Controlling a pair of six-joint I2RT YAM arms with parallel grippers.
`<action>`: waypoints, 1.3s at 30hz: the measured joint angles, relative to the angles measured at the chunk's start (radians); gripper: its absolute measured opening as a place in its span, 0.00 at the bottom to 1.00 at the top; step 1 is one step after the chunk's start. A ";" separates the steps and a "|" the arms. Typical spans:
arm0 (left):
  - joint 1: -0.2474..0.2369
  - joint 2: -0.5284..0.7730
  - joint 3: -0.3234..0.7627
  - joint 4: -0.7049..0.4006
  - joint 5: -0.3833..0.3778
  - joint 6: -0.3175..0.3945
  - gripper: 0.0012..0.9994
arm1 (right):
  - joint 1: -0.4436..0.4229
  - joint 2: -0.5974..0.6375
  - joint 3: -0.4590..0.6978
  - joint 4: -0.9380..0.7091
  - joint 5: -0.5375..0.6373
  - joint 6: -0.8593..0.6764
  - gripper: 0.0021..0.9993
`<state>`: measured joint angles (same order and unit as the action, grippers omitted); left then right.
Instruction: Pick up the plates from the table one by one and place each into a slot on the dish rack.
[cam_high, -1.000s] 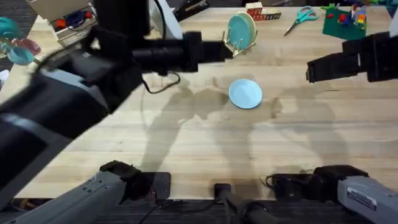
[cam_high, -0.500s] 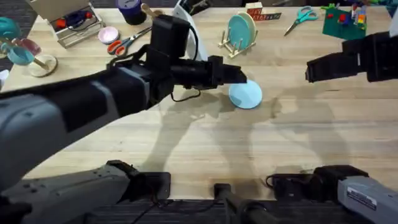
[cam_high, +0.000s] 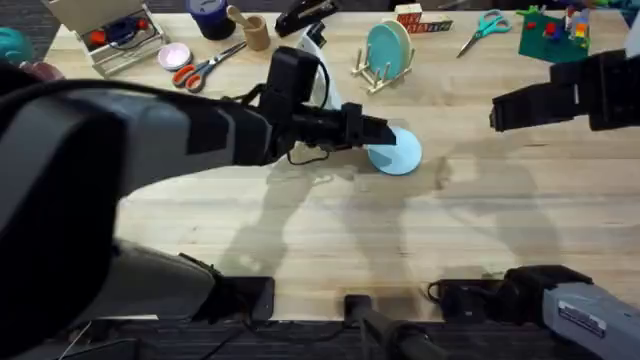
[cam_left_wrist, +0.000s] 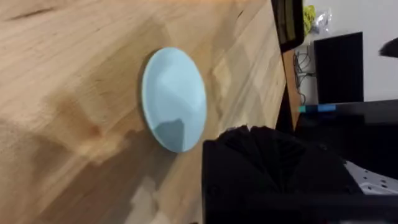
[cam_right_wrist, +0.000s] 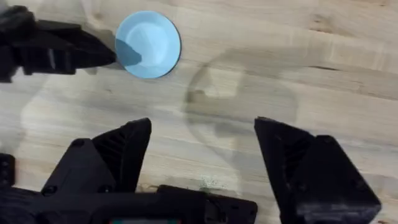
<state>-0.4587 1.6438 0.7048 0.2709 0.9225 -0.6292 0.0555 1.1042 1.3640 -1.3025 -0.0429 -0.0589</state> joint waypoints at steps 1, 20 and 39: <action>0.000 0.017 0.000 0.010 0.004 0.000 0.04 | 0.000 0.000 0.000 0.000 0.000 0.000 1.00; 0.000 0.205 0.000 0.059 0.027 0.013 0.04 | 0.000 0.000 0.000 0.000 -0.003 0.000 1.00; 0.000 0.226 0.012 0.051 0.009 -0.063 0.04 | 0.000 0.000 0.000 0.000 -0.003 0.000 1.00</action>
<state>-0.4587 1.8701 0.7166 0.3222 0.9311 -0.6925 0.0555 1.1042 1.3640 -1.3025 -0.0456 -0.0589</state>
